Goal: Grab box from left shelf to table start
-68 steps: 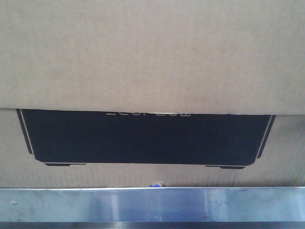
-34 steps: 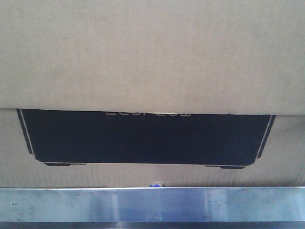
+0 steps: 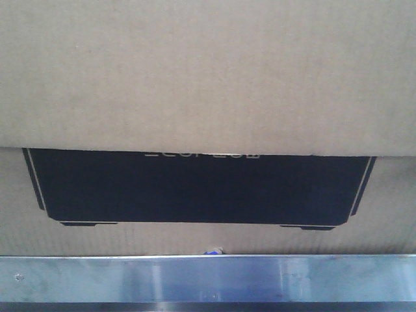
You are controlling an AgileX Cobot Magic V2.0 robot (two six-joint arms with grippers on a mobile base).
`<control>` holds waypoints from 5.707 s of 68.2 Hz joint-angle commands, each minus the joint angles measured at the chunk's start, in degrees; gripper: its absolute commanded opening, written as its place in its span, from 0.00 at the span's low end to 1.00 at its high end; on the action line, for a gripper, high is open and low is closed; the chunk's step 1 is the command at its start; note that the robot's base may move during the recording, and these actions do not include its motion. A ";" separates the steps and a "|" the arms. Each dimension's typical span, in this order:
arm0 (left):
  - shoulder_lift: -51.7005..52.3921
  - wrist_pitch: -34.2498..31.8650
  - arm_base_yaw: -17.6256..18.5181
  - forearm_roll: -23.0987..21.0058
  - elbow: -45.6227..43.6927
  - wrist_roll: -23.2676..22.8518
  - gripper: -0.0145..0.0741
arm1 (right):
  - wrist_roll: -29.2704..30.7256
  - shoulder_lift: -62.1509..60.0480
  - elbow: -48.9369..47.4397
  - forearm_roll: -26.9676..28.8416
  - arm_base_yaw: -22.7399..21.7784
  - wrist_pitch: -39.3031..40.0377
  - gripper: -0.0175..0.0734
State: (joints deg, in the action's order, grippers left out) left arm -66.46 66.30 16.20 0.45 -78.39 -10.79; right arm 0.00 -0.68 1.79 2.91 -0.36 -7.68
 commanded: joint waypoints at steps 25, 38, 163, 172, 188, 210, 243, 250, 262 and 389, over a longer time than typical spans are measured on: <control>-6.35 3.02 0.24 1.96 -4.00 -0.05 0.53 | 0.00 -0.48 -0.73 0.07 -0.33 13.67 0.25; -6.49 2.90 0.24 2.21 -4.00 -0.05 0.53 | 0.00 -0.48 -7.28 0.07 -0.33 8.82 0.29; -6.49 2.49 0.24 2.31 -4.00 -0.05 0.53 | 8.59 78.60 -82.20 5.22 -0.33 -58.07 0.80; -6.49 2.40 0.24 2.31 -4.00 -0.05 0.46 | 8.59 79.39 -82.20 5.15 -0.33 -58.70 0.46; -6.49 2.40 0.24 2.19 -4.00 -0.05 0.08 | 8.59 79.39 -82.20 5.15 -0.33 -59.26 0.26; -5.03 1.73 0.37 1.66 -4.00 -0.68 0.06 | 8.49 77.13 -82.20 5.15 -0.33 -58.69 0.26; 16.01 -1.58 10.59 8.22 5.12 -12.38 0.06 | 5.67 60.57 -75.70 5.84 6.03 -56.78 0.26; 20.94 -2.22 10.59 8.33 9.10 -12.52 0.06 | 4.66 56.43 -71.07 5.84 7.05 -55.57 0.26; 28.18 -2.49 10.59 8.09 14.53 -12.52 0.06 | 4.64 49.39 -64.27 6.78 7.05 -55.03 0.26; 47.66 -6.49 10.59 -1.90 12.51 -8.00 0.06 | 4.64 21.83 -61.54 18.32 7.05 -44.38 0.26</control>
State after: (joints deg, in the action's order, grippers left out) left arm -18.79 71.87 26.36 4.49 -63.29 -17.27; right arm 3.83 20.29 -57.98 20.08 6.95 -59.89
